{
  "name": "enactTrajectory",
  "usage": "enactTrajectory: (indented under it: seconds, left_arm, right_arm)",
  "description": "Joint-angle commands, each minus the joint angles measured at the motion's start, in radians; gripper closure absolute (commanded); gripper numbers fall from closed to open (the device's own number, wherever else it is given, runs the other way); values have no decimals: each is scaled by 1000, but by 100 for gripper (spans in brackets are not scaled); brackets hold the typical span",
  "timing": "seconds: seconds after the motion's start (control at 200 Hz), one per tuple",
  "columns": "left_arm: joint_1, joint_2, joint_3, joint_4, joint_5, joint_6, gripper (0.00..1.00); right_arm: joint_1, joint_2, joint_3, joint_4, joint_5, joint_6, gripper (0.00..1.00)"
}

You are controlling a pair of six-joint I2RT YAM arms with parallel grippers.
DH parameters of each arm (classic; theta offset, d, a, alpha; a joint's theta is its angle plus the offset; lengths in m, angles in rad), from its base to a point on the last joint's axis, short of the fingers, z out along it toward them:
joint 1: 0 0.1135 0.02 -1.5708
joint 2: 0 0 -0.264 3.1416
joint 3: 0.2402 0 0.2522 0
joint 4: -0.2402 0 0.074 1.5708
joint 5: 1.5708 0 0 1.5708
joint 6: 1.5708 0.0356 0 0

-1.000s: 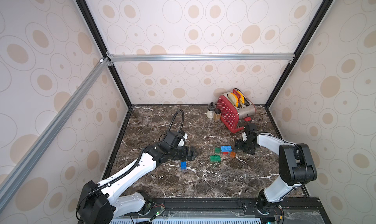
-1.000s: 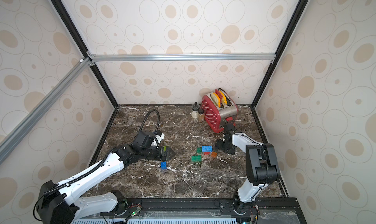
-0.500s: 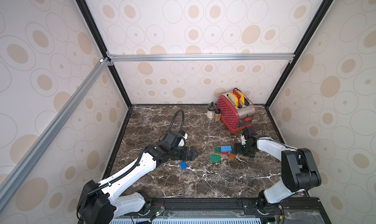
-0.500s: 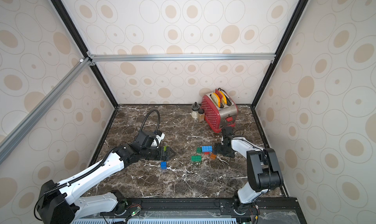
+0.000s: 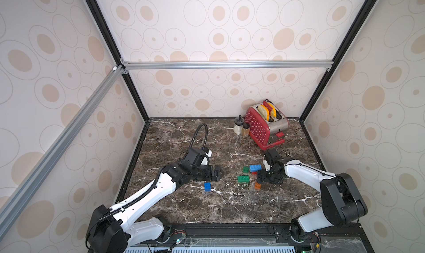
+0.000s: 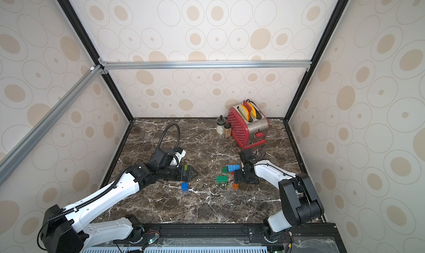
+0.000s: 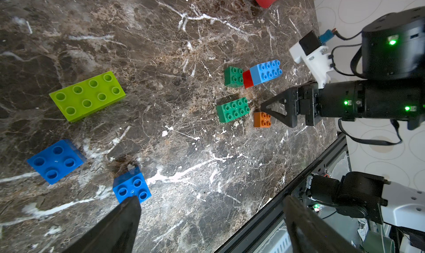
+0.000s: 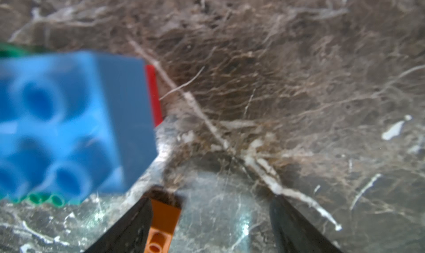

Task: Assemble the letter f with lego
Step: Pick up the lego brick from the center of the board.

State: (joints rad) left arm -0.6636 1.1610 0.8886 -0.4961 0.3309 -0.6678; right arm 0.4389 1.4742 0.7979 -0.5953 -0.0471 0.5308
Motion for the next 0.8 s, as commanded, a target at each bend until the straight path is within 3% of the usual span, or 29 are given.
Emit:
enactTrajectory:
  seconds: [0.0, 0.19, 0.31, 0.796]
  left_arm:
    - [6, -10, 15, -13, -9, 17, 1]
    - [6, -10, 10, -19, -20, 16, 1]
    - [6, 4, 10, -14, -24, 11, 1]
    - [8, 20, 8, -38, -65, -22, 1]
  right_arm:
    - [1, -58, 30, -78, 43, -12, 15]
    - [1, -115, 34, -94, -28, -55, 15]
    - [15, -115, 32, -101, -113, 11, 18]
    - [106, -106, -15, -75, -57, 248, 22]
